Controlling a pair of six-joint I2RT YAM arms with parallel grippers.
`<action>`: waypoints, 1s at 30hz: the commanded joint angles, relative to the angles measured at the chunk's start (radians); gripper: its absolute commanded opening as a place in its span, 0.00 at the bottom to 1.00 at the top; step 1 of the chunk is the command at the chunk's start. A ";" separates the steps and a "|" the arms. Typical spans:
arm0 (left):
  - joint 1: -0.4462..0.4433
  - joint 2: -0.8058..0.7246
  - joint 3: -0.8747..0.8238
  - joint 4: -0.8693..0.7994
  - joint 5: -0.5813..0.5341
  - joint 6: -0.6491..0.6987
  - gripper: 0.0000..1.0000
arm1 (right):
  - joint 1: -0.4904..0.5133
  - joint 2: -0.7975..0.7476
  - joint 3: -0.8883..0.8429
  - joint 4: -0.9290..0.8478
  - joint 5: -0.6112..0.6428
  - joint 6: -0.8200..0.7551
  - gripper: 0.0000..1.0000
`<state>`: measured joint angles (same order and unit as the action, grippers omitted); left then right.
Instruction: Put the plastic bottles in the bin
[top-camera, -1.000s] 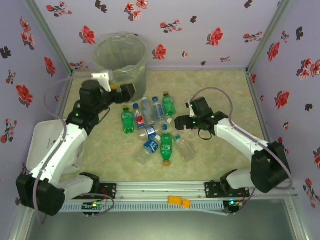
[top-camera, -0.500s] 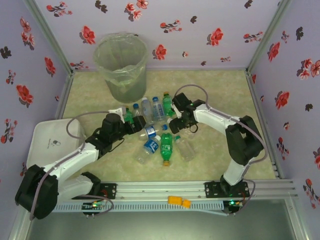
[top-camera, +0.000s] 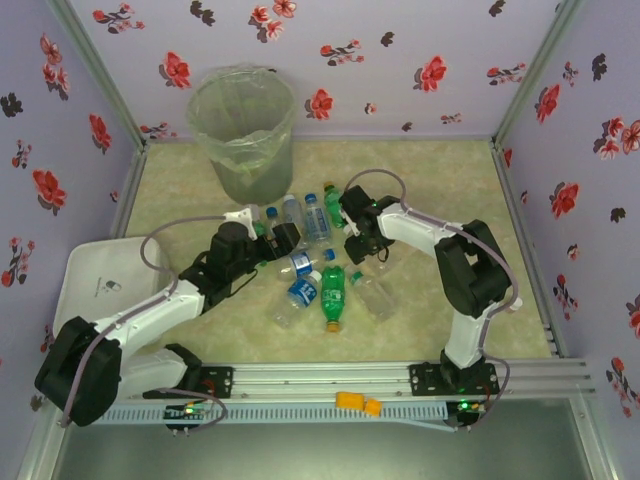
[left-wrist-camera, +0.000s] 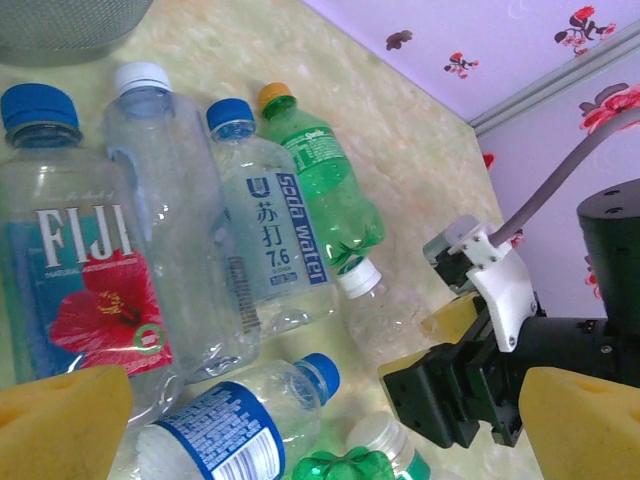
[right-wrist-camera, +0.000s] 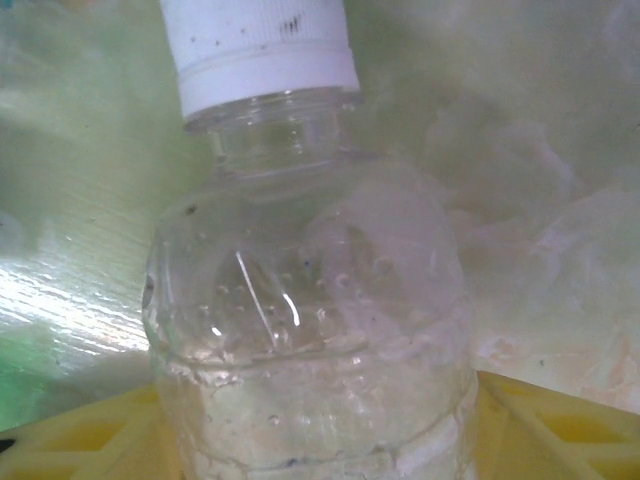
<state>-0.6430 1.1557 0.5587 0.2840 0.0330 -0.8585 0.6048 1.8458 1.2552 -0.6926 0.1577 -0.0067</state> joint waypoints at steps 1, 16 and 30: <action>-0.019 0.017 0.028 0.029 -0.019 0.020 1.00 | 0.002 -0.007 -0.026 -0.005 0.040 -0.027 0.63; -0.136 0.119 0.108 0.152 0.052 0.120 1.00 | -0.111 -0.374 -0.185 0.227 -0.276 0.160 0.51; -0.236 0.347 0.270 0.256 0.269 0.201 1.00 | -0.198 -0.555 -0.313 0.531 -0.527 0.640 0.50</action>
<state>-0.8635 1.4574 0.7761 0.4870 0.2283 -0.6960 0.4072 1.3151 0.9539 -0.2600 -0.2905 0.5072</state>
